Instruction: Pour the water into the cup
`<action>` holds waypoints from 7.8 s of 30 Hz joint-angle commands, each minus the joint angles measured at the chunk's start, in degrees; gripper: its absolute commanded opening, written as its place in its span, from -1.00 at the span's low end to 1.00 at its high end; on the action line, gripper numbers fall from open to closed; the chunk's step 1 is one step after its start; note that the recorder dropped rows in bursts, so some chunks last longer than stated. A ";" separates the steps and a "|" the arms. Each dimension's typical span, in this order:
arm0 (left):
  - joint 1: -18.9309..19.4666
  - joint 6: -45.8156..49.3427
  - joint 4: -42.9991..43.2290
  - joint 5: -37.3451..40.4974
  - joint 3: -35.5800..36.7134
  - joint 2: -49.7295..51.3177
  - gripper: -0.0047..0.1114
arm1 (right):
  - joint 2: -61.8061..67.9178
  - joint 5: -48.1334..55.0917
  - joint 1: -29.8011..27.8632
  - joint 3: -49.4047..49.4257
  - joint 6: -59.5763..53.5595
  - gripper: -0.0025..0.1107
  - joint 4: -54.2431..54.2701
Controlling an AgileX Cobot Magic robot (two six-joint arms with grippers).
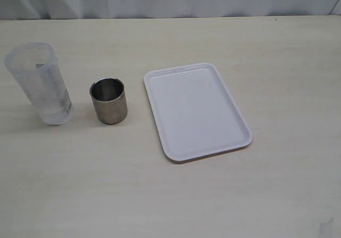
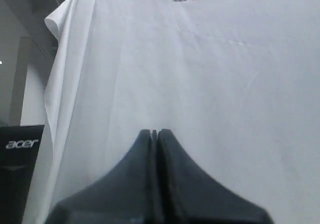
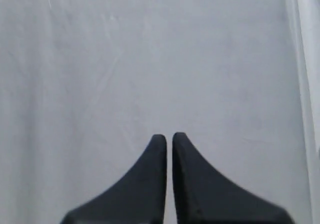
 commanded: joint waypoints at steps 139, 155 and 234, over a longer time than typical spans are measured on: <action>-0.50 0.52 15.23 -37.22 -22.63 111.62 -0.92 | 94.97 -31.37 16.47 -35.75 18.43 0.56 -49.96; -0.50 0.52 15.71 -37.22 -22.63 111.62 -0.92 | 118.57 -22.11 25.33 -57.50 22.07 0.68 -55.13; -0.50 1.29 22.30 -37.22 -27.19 111.62 -0.92 | 137.03 -23.78 29.91 -81.08 27.09 -0.88 -62.22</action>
